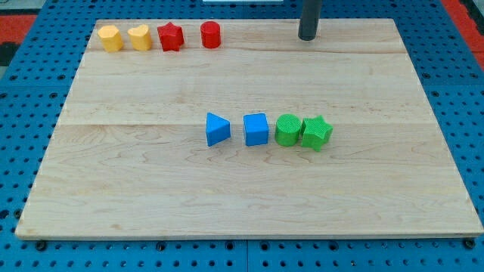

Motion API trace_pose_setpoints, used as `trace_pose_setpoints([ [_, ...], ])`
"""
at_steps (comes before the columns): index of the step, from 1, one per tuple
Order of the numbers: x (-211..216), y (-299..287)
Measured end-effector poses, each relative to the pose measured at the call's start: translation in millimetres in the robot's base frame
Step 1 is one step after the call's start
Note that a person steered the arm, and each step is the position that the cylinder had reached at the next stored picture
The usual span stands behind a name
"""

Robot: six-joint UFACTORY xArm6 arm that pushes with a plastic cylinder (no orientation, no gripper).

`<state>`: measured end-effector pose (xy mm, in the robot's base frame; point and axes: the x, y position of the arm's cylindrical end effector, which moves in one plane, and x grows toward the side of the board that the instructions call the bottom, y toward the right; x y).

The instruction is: Move your arm toward the center left

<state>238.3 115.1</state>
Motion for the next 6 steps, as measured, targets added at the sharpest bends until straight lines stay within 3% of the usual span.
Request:
trace_pose_setpoints([
  [4,13.0,0.0],
  [5,54.7,-14.3],
  [6,57.6,-89.6],
])
